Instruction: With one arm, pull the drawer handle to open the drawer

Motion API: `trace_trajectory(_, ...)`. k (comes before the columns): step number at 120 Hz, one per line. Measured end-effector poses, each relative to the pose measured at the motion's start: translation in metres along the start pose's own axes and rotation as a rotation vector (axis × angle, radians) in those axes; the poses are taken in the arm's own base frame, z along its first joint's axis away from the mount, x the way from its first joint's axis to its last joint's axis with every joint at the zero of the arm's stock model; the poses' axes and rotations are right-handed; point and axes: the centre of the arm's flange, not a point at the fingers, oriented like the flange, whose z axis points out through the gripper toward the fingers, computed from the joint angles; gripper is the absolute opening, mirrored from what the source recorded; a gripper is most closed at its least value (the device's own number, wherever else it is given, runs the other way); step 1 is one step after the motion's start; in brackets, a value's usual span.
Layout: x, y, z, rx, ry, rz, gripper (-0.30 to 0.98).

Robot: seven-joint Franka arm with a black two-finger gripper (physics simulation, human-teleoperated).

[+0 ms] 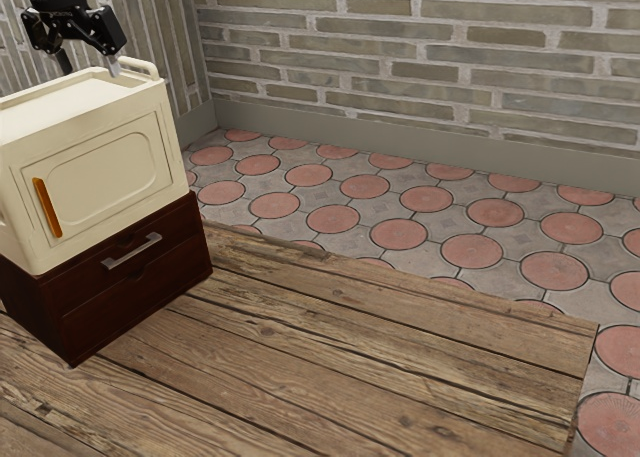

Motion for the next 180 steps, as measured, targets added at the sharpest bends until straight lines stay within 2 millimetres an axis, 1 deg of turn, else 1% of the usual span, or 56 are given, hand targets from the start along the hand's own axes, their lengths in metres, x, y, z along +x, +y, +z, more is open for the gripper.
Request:
trace_trajectory(32, 0.000, -0.001, 0.000, -0.001, 0.000, 0.000, 0.69)
trace_trajectory(36, -0.001, -0.001, -0.004, -0.007, 0.007, -0.002, 0.69)
trace_trajectory(42, -0.005, -0.008, -0.016, -0.021, 0.028, -0.016, 0.69)
trace_trajectory(46, -0.018, -0.010, -0.056, -0.022, 0.101, -0.023, 0.69)
trace_trajectory(51, -0.036, -0.010, -0.094, -0.028, 0.167, -0.026, 0.69)
trace_trajectory(55, -0.047, -0.009, -0.115, -0.033, 0.203, -0.027, 0.69)
trace_trajectory(59, -0.055, -0.008, -0.129, -0.036, 0.227, -0.028, 0.69)
trace_trajectory(64, -0.060, -0.006, -0.138, -0.040, 0.240, -0.028, 0.69)
trace_trajectory(69, -0.062, -0.002, -0.141, -0.044, 0.242, -0.027, 0.69)
trace_trajectory(92, -0.052, 0.019, -0.133, -0.055, 0.241, -0.008, 0.69)
trace_trajectory(100, -0.046, 0.024, -0.127, -0.056, 0.238, -0.006, 0.69)
trace_trajectory(108, -0.041, 0.024, -0.122, -0.055, 0.234, -0.014, 0.69)
trace_trajectory(112, -0.034, 0.022, -0.113, -0.055, 0.222, -0.022, 0.69)
trace_trajectory(118, -0.025, 0.020, -0.089, -0.060, 0.176, -0.032, 0.69)
trace_trajectory(120, -0.023, 0.019, -0.084, -0.061, 0.166, -0.035, 0.69)
trace_trajectory(123, -0.026, 0.018, -0.081, -0.065, 0.159, -0.037, 0.69)
trace_trajectory(126, -0.035, 0.018, -0.081, -0.074, 0.152, -0.037, 0.69)
trace_trajectory(129, -0.049, 0.017, -0.082, -0.084, 0.144, -0.034, 0.69)
trace_trajectory(136, -0.101, 0.016, -0.080, -0.103, 0.123, -0.022, 0.69)
trace_trajectory(138, -0.116, 0.017, -0.076, -0.105, 0.115, -0.017, 0.69)
trace_trajectory(142, -0.139, 0.024, -0.057, -0.108, 0.086, -0.002, 0.69)
trace_trajectory(148, -0.158, 0.035, -0.019, -0.107, 0.027, 0.018, 0.69)
trace_trajectory(151, -0.169, 0.042, -0.002, -0.108, 0.006, 0.034, 0.69)
trace_trajectory(154, -0.181, 0.048, 0.009, -0.110, -0.004, 0.048, 0.69)
trace_trajectory(158, -0.200, 0.055, 0.019, -0.115, -0.008, 0.068, 0.69)
trace_trajectory(164, -0.222, 0.059, 0.034, -0.121, -0.024, 0.078, 0.69)
trace_trajectory(170, -0.237, 0.057, 0.056, -0.132, -0.042, 0.074, 0.69)
trace_trajectory(173, -0.244, 0.056, 0.072, -0.130, -0.044, 0.081, 0.69)
trace_trajectory(177, -0.249, 0.056, 0.089, -0.124, -0.035, 0.090, 0.69)
trace_trajectory(180, -0.250, 0.056, 0.097, -0.118, -0.023, 0.096, 0.69)
